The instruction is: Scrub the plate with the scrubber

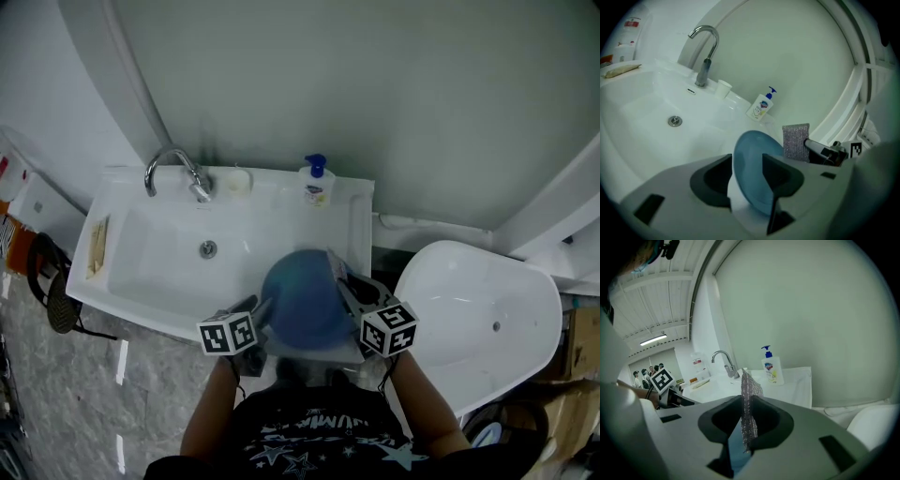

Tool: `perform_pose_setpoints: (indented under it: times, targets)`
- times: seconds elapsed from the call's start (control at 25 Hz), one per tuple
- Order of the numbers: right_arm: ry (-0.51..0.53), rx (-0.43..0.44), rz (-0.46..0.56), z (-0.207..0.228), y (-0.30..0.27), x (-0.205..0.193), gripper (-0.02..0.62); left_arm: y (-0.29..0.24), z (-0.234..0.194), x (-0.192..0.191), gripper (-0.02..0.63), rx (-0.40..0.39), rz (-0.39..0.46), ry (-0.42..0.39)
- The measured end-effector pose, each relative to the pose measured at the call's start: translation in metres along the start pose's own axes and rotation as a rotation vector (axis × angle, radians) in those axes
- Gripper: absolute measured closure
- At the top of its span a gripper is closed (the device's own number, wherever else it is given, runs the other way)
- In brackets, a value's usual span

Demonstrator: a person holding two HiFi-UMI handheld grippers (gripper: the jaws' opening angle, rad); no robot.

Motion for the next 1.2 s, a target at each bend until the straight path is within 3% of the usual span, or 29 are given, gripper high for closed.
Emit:
perform_pose_setpoints:
  times: [0.44, 1.04, 1.2]
  targets:
    - [-0.026, -0.058, -0.021, -0.001, -0.009, 0.0, 0.517, -0.025, -0.015, 0.008, 0.425, -0.005, -0.218, 0.003]
    - [-0.046, -0.109, -0.043, 0.004, -0.013, -0.002, 0.517, -0.044, -0.026, 0.007, 0.425, -0.014, -0.336, -0.002]
    - [-0.045, -0.11, -0.046, 0.005, -0.015, -0.002, 0.517, -0.044, -0.026, 0.007, 0.514, -0.002, -0.346, -0.01]
Point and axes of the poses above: the fingertips, and each gripper's own axes: y backward along the fingers, z to its right, x out of its top, the point moved 7 cm from there along y, backward along the fingers, and after that the axes turned 15 degrees about y, right-handed, at the moved point
